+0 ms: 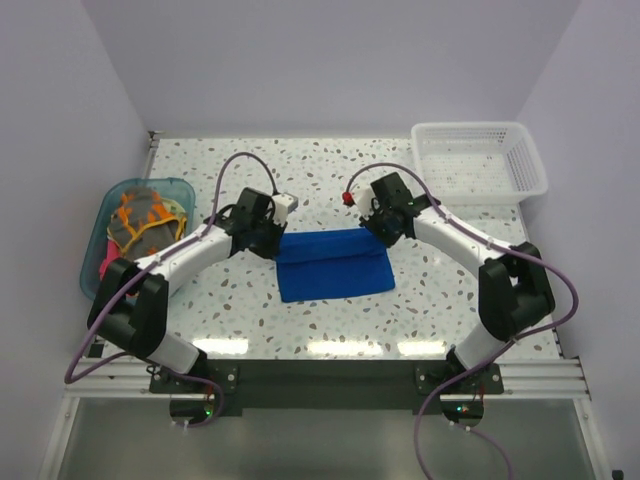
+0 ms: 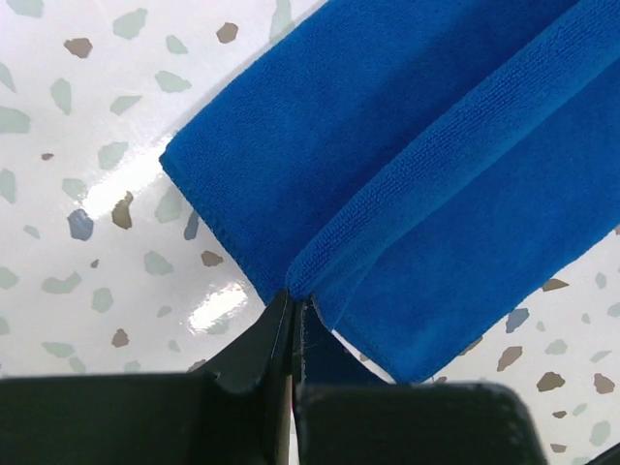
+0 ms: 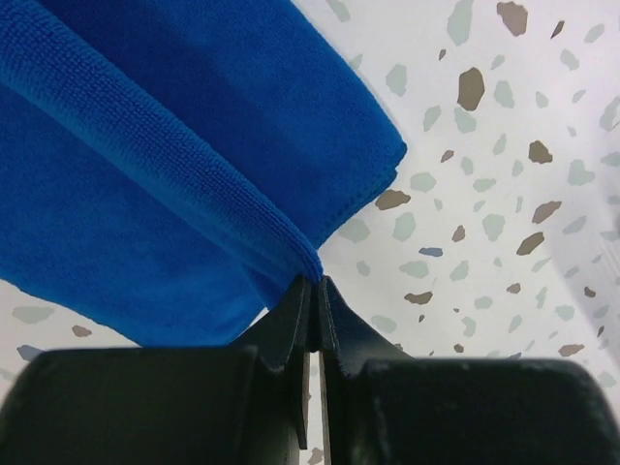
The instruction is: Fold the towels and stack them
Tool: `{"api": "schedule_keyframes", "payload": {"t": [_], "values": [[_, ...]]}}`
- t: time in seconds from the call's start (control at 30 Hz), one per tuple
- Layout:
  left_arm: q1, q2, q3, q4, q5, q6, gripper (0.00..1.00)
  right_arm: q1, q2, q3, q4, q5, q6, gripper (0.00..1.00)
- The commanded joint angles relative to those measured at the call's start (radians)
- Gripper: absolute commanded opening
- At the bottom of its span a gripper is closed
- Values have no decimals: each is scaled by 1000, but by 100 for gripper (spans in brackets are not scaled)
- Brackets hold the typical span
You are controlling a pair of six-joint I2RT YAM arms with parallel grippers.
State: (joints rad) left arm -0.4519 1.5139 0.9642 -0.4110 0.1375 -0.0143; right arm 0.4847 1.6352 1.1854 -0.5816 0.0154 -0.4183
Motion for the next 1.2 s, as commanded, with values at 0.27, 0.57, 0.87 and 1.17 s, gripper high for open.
{"api": "schedule_keyframes", "payload": {"t": [0.27, 0.57, 0.87, 1.17], "values": [[-2, -58, 11, 28, 54, -92, 0, -1, -80, 14, 45, 83, 52, 0], [-5, -92, -16, -2, 63, -124, 0, 6, -133, -1, -3, 83, 111, 0], [-16, -18, -107, 29, 99, -161, 0, 8, -103, -124, 42, 77, 125, 0], [-28, 46, -107, 46, 90, -165, 0, 9, -23, -132, 48, 63, 113, 0]]}}
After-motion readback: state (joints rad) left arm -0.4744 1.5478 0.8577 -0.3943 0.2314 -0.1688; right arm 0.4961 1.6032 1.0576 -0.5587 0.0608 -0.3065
